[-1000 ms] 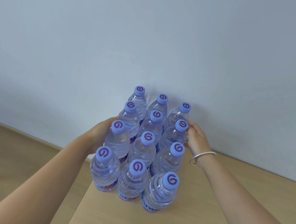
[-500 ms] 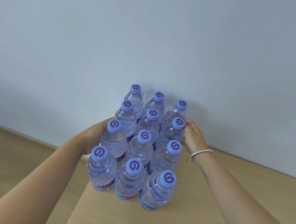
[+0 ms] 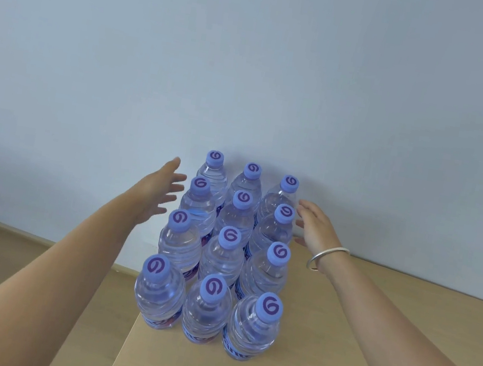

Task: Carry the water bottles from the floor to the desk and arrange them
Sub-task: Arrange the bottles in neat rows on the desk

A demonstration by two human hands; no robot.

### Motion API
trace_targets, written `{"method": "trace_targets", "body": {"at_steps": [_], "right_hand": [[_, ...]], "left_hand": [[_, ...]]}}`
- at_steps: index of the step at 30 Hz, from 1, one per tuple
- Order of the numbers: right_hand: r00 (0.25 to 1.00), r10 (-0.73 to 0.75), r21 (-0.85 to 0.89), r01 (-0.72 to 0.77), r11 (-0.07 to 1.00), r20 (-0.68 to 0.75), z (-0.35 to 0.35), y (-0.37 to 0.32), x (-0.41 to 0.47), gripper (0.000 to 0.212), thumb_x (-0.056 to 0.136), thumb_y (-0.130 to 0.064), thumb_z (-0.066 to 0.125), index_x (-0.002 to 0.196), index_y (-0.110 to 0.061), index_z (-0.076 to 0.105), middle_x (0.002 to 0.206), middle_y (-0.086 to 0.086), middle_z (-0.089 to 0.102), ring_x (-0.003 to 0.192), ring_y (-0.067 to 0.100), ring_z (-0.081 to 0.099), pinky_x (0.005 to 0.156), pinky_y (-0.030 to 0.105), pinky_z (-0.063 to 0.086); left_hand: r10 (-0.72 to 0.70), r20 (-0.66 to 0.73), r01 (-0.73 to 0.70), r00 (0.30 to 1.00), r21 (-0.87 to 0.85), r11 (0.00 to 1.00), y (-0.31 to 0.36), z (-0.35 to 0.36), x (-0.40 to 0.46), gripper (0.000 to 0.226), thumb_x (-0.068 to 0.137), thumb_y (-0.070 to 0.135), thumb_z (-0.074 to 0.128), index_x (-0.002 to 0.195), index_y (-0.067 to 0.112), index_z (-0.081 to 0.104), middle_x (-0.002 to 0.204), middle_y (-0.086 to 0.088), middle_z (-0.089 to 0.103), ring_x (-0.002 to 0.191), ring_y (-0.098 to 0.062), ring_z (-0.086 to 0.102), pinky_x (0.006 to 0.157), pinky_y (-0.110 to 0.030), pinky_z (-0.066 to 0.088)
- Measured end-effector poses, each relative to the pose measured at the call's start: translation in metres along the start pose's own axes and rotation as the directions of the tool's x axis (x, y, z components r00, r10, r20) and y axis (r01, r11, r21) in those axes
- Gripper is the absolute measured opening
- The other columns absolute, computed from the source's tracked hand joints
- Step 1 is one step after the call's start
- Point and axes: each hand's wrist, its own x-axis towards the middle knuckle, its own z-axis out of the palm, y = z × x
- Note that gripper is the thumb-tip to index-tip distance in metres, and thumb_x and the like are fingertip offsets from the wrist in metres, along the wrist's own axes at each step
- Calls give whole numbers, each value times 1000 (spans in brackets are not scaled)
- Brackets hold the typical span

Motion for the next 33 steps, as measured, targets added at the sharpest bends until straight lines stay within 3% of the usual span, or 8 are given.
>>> {"method": "trace_targets", "body": {"at_steps": [3, 8, 16, 19, 23, 26, 30, 33], "right_hand": [[992, 119, 46, -120, 992, 37, 0, -3, 6, 40, 97, -32, 37, 135, -23, 42, 135, -1, 46, 119, 23, 48, 101, 47, 42], [968, 220, 166, -238, 957, 121, 7, 0, 13, 38, 95, -32, 38, 133, -30, 43, 126, -6, 53, 111, 26, 57, 101, 49, 42], [970, 184, 161, -209, 965, 158, 9, 1, 11, 43, 97, -35, 40, 138, -25, 35, 130, -2, 52, 119, 24, 52, 105, 46, 39], [975, 138, 103, -158, 982, 176, 6, -4, 3, 22, 96, -36, 38, 114, -29, 50, 110, -11, 59, 101, 11, 58, 85, 30, 47], [996, 74, 20, -75, 997, 46, 1, 8, -13, 47, 97, -41, 33, 141, -23, 34, 145, -5, 38, 131, 16, 40, 111, 41, 30], [997, 1, 58, -5, 998, 78, -1, 31, -43, 43, 95, -45, 36, 138, -36, 34, 145, -14, 37, 132, 7, 36, 113, 41, 28], [973, -41, 147, 7, 989, 228, 11, 33, -74, 34, 87, -54, 37, 120, -59, 44, 132, -28, 49, 124, 1, 45, 105, 35, 38], [975, -80, 216, 34, 976, 209, 22, 31, -77, 48, 84, -56, 34, 132, -50, 39, 136, -21, 48, 128, 4, 43, 109, 39, 34]], "left_hand": [[13, 56, -12, 998, -15, 1000, 21, 9, 11, 66, 92, 63, 25, 140, 20, 41, 146, -4, 42, 134, -25, 38, 113, -47, 25], [-2, 100, 2, 995, 5, 1000, 32, 22, 23, 74, 93, 63, 25, 143, 10, 33, 144, -9, 43, 131, -26, 42, 114, -47, 25], [28, 129, -27, 991, -11, 1000, 27, 23, 23, 72, 94, 61, 27, 144, 9, 32, 141, -12, 46, 125, -27, 48, 110, -43, 32], [19, 114, -14, 993, -48, 999, 27, 25, 13, 73, 94, 59, 28, 145, 7, 27, 144, -11, 43, 127, -27, 46, 107, -39, 34], [68, 31, -70, 997, 44, 997, 10, 20, -18, 81, 88, 69, 25, 145, 12, 30, 150, -6, 36, 137, -21, 34, 111, -38, 25], [114, 20, -115, 993, 47, 992, -25, 4, -53, 84, 82, 77, 19, 143, 22, 35, 149, 6, 37, 137, -10, 30, 107, -34, 22], [106, 145, -106, 984, -9, 994, -60, 5, -75, 73, 85, 74, 10, 129, 34, 53, 134, 13, 53, 132, -8, 37, 113, -36, 22], [110, 155, -101, 982, -66, 993, -64, 13, -78, 74, 86, 74, 13, 133, 30, 51, 134, 3, 55, 126, -17, 49, 109, -44, 34]]}}
